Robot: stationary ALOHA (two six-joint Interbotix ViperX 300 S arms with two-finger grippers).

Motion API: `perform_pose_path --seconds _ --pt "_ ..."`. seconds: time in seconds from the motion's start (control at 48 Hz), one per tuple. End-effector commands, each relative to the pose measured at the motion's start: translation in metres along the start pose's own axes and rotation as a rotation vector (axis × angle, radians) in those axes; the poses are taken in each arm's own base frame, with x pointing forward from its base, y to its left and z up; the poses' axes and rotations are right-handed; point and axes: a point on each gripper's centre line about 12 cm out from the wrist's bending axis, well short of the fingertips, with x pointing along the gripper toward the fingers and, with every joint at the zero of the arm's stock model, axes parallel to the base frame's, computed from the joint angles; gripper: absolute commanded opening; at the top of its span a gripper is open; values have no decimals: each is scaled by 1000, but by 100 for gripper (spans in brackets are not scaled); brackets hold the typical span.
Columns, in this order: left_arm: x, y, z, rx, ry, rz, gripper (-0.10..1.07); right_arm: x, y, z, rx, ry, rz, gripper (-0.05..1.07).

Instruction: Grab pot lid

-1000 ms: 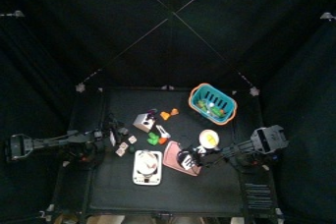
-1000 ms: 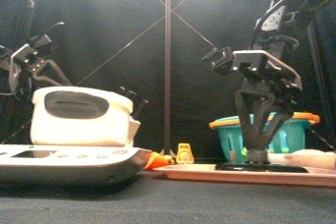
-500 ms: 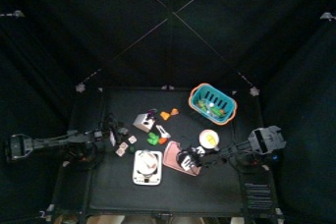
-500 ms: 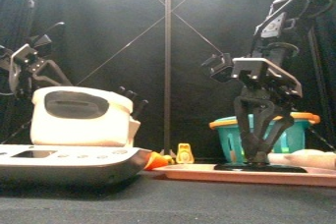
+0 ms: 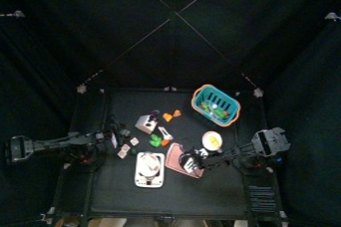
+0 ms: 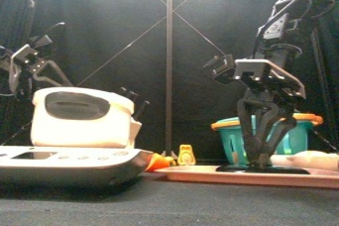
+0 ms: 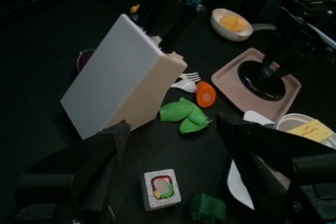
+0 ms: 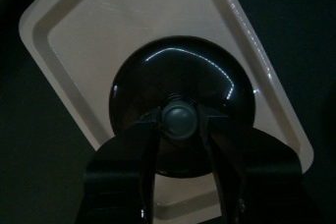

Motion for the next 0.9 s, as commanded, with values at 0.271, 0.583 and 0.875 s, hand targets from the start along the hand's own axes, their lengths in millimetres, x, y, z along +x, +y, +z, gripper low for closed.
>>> perform_pose_path --seconds 0.271,0.583,0.875 --pt "2 -1 6 0 -18 -4 104 -30 9 18 35 -47 28 56" --pt "2 -1 6 2 -18 -4 104 -33 10 20 38 -52 23 56" --pt "2 -1 6 -1 -16 -4 104 -37 15 27 38 -69 40 56"
